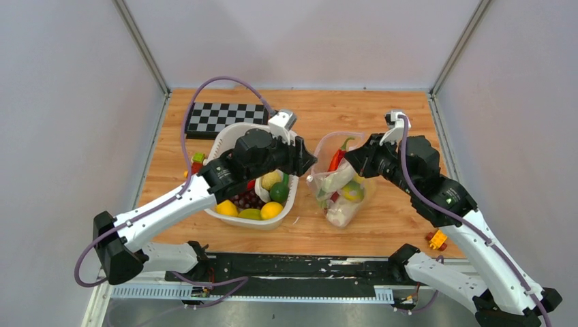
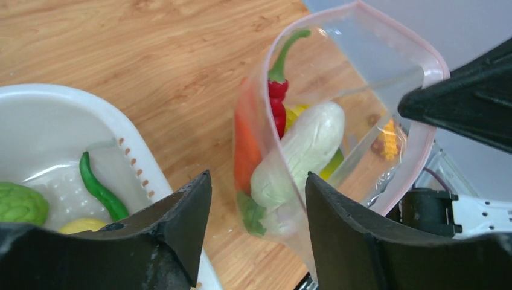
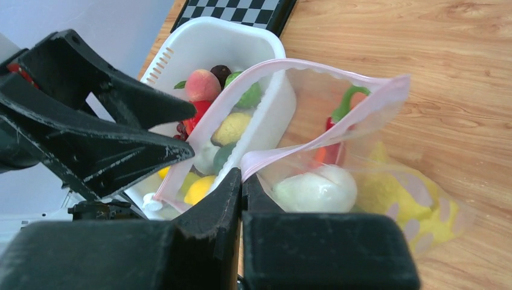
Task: Place the food in the zip-top bag and seal the zipper
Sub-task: Adjust the zipper food storage bag at the center of the board, then pick up the fake fruit from the bin.
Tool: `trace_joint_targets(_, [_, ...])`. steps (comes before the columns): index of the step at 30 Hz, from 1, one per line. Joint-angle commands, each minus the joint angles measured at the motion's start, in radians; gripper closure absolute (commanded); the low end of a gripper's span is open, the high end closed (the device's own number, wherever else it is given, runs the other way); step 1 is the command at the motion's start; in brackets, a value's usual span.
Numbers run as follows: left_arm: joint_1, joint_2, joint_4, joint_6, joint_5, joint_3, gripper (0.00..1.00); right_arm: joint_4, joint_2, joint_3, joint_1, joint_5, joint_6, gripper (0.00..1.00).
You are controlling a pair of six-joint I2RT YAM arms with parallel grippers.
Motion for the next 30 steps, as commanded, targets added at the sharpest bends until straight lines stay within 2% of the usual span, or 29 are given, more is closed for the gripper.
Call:
trace_joint_targets(1, [0.043,-0.041,0.059,-0.008,0.028,0.000,0.24,0.065,-0.005,-0.008,0.000,-0.018,0.028,1.00])
trace_joint_targets(5, [0.054,-0.078,0.009,0.048,0.026,0.011,0.10,0.075,0.009,-0.012,0.001,-0.053,0.029,1.00])
trace_joint_targets(12, [0.108,-0.188,-0.045,0.019,-0.115,-0.103,0.04,0.094,0.015,-0.026,0.002,-0.073,0.034,1.00])
trace_joint_targets(18, [0.157,-0.189,-0.093,-0.021,-0.097,-0.212,0.08,0.087,0.009,-0.031,0.002,-0.070,0.034,1.00])
trace_joint_targets(22, [0.192,-0.127,-0.077,-0.032,-0.018,-0.273,0.17,0.090,-0.002,-0.034,0.001,-0.067,0.030,1.00])
trace_joint_targets(25, [0.224,-0.083,-0.056,-0.062,0.052,-0.293,0.22,0.100,-0.018,-0.035,0.001,-0.067,0.026,1.00])
trace_joint_targets(30, [0.230,0.001,-0.097,-0.089,0.095,-0.272,0.25,0.101,-0.033,-0.039,0.001,-0.053,0.025,1.00])
